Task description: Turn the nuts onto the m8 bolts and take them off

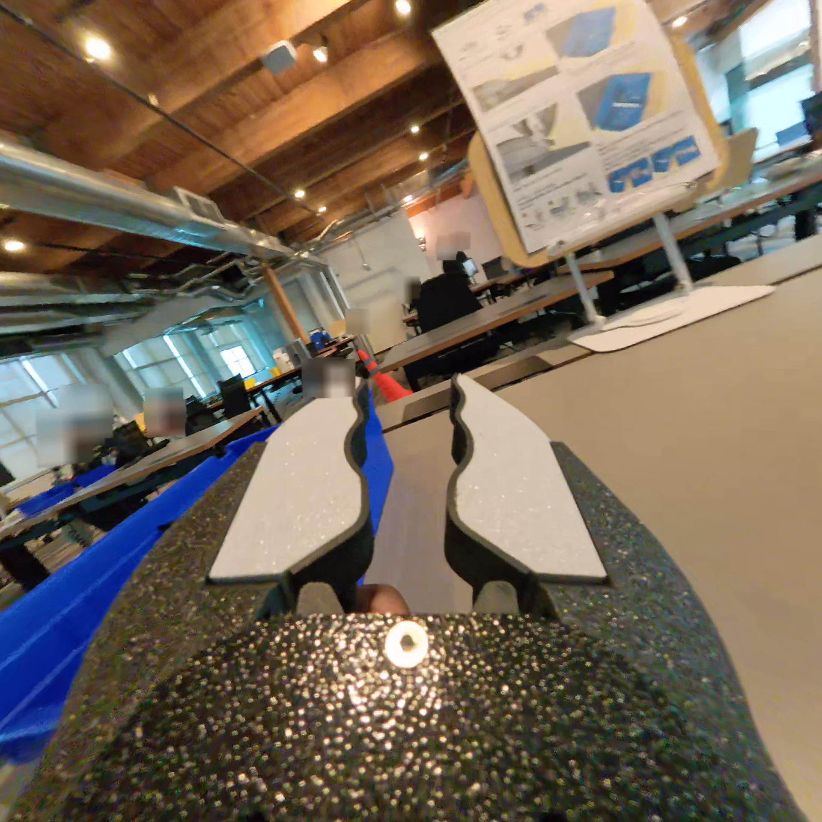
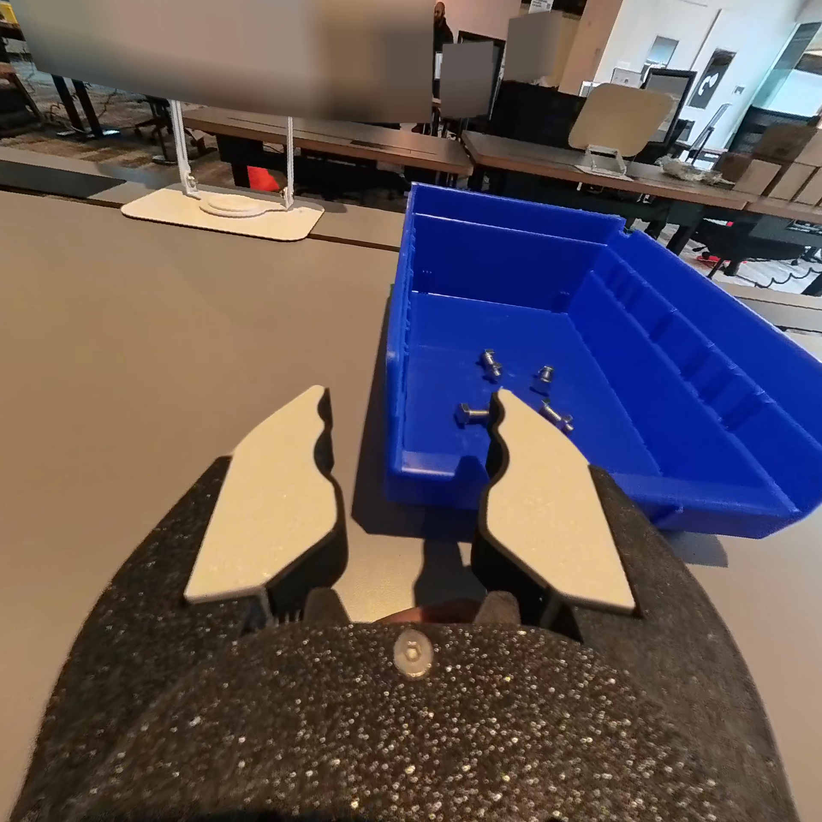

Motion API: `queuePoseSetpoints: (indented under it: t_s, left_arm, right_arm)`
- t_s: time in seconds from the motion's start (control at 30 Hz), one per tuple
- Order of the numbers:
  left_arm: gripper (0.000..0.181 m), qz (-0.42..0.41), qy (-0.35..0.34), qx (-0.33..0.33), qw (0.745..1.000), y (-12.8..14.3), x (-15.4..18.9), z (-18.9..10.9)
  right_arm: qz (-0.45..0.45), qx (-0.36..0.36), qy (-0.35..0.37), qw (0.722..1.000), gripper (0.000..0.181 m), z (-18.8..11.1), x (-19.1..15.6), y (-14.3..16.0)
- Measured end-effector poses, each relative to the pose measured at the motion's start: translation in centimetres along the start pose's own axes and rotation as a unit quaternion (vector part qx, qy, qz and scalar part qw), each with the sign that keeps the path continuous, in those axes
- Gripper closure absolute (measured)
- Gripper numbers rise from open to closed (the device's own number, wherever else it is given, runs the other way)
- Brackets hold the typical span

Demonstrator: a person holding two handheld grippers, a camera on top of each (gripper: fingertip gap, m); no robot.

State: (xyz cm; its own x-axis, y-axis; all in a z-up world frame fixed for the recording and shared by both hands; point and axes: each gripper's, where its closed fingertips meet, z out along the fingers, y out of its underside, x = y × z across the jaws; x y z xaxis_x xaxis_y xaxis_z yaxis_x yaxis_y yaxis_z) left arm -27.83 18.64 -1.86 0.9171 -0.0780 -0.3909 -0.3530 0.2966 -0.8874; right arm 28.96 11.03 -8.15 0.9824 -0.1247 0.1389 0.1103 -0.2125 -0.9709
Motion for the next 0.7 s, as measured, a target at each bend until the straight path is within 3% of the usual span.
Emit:
queuePoseSetpoints:
  t_s: [0.3,0.47,0.6,0.7]
  left_arm:
    - [0.146,-0.018,-0.139,-0.094,0.986,3.9,-6.7,-1.2]
    - [0.143,-0.035,-0.117,-0.194,0.973,8.3,-7.2,-0.8]
    - [0.141,-0.023,-0.132,-0.237,0.962,9.8,-8.3,-0.9]
    - [0.160,-0.021,-0.106,-0.241,0.965,9.9,-7.6,-0.7]
  right_arm:
    - [-0.021,-0.032,0.001,0.999,0.119,1.1,-0.1,0.7]
    - [-0.039,-0.037,0.013,0.998,0.123,1.3,-0.2,0.8]
    - [-0.042,-0.036,0.015,0.998,0.124,1.3,-0.2,0.8]
    - [-0.039,-0.036,0.010,0.999,0.127,1.3,-0.2,0.7]
